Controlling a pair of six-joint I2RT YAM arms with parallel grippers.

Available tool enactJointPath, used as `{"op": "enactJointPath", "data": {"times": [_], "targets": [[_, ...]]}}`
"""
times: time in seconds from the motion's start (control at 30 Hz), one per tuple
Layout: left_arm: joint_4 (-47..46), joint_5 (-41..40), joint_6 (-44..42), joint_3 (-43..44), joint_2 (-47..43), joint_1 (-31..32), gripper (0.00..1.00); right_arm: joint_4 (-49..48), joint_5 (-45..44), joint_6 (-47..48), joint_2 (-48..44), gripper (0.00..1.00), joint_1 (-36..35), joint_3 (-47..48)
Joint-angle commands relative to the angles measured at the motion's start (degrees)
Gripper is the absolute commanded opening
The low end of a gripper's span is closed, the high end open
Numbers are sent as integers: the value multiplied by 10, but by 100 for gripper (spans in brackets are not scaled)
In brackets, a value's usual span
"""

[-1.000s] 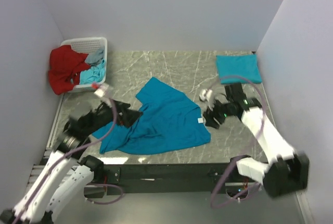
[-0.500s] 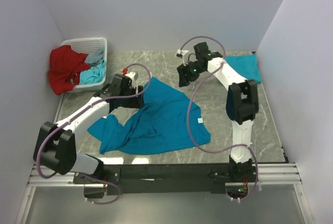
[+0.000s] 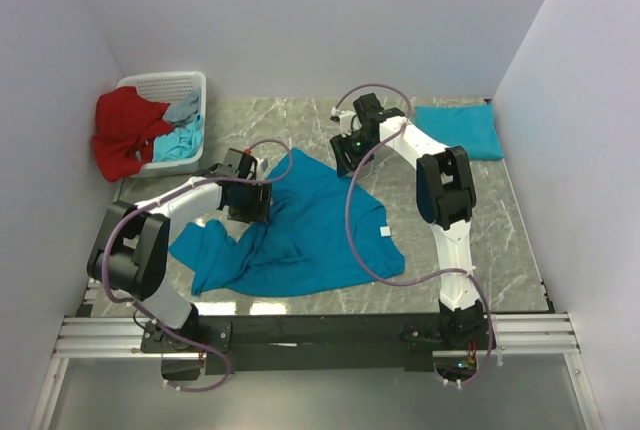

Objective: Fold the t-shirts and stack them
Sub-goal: Flatten the tshirt out

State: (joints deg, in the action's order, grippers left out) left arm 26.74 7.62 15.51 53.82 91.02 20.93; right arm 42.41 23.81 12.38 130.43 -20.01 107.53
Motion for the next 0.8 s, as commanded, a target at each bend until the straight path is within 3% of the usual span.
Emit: {"op": "enactJointPath", "data": {"times": [0.0,0.1,0.27,0.57,0.7,0.77], "targets": [[5,27,-16,16,-2,1,63,6,-4,-6,-5,60,-3,-6],[7,28,-20,10,1,1,60,11,15,-7,3,57,-3,-7],[7,51,-21,8,15,1,42,22,35,-18,23,56,-3,1],[5,80,-25,11,20,2,37,28,47,-29,35,53,-3,15],[9,83,-28,7,34,2,30,39,61,-31,45,44,-4,25],[9,86,-29,7,35,2,19,42,67,-32,47,38,-4,28]]}}
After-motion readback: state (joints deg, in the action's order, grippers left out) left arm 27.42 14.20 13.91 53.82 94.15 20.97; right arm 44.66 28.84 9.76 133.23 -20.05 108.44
